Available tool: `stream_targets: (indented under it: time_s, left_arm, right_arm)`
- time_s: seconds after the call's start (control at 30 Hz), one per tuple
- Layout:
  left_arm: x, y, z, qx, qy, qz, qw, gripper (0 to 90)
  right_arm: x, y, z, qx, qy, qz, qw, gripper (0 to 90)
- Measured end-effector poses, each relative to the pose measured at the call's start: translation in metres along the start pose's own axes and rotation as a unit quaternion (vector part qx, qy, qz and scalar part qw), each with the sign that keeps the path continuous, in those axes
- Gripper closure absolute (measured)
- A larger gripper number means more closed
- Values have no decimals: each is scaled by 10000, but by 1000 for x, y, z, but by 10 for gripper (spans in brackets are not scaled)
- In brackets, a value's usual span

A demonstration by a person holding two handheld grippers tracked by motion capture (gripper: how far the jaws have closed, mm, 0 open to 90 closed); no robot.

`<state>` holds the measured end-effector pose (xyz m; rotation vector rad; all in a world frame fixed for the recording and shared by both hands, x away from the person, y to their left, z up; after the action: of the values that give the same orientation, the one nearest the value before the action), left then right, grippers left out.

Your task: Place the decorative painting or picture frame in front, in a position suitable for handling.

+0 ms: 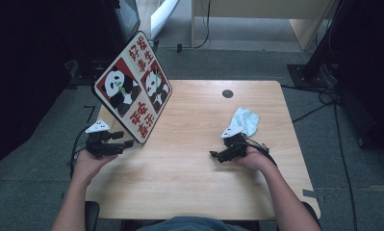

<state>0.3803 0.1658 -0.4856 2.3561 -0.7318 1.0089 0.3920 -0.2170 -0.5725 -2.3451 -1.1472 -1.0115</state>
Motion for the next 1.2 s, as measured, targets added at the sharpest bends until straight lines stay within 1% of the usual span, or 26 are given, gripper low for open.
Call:
stream_targets:
  time_s: [0.03, 0.07, 0.2, 0.27, 0.4, 0.5, 0.67, 0.77, 0.87, 0.9, 0.93, 0.97, 1.03, 1.07, 1.1, 1.2]
  left_arm:
    - [0, 0, 0, 0, 0, 0, 10000, 355]
    - [2, -1, -1, -17, 27, -44, 10000, 355]
    - [7, -4, -3, 58, 99, -100, 9999, 404]
    - [10, -7, -3, 105, 70, -227, 9997, 412]
    - [16, -12, -4, 161, 109, -276, 9994, 414]
    - [23, -14, -8, 195, 160, -229, 9994, 427]
    - [36, -17, -16, 210, 230, -212, 9993, 437]
    - [44, -19, -20, 225, 210, -198, 9993, 445]
    - [56, -20, -26, 193, 256, -245, 9992, 439]
    - [62, -21, -30, 215, 274, -228, 9991, 439]
    - [62, -21, -30, 215, 274, -228, 9991, 443]
    - [66, -22, -32, 231, 268, -196, 9992, 443]
    - [72, -22, -36, 213, 274, -217, 9992, 452]
    - [79, -23, -40, 207, 279, -205, 9992, 455]
    - [79, -23, -40, 207, 279, -205, 9992, 455]
    - [90, -23, -46, 197, 283, -162, 9993, 468]
  right_arm:
    - [0, 0, 0, 0, 0, 0, 10000, 71]
    - [0, 0, 0, 1, 1, 0, 10000, 71]
    - [0, 0, 0, 2, 4, 2, 10000, 71]
    - [0, 0, 0, 1, -3, 0, 10000, 71]
    - [0, 0, 0, 2, 9, 4, 10000, 71]
    - [0, 0, 0, 2, 10, 4, 10000, 70]
    - [0, 0, 0, 3, 8, 5, 10000, 70]
    - [0, 0, 0, 4, 7, 5, 10000, 70]
    - [0, 0, 0, 2, 13, 11, 10000, 70]
    - [0, 0, 0, 2, 12, 10, 10000, 70]
    - [0, 0, 0, 2, 12, 10, 10000, 70]
    - [0, 0, 0, 2, 13, 9, 10000, 70]
    - [0, 0, 0, 5, 13, 7, 10000, 70]
    - [0, 0, 0, 5, 13, 7, 10000, 70]
    - [0, 0, 0, 5, 13, 7, 10000, 70]
    - [0, 0, 0, 6, 14, 8, 10000, 70]
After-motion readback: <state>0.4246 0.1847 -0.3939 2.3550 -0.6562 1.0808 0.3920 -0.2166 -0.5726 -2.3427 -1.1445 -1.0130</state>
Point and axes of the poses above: each handheld gripper's, and its own axes: z roughly forward along the jaws, x roughly out of its top, y roughly to its right, the point moved 7 cm from there along z, roughly forward along the jaws, and after that the axes turned 2 degrees about -z, right-handed, at the moved point
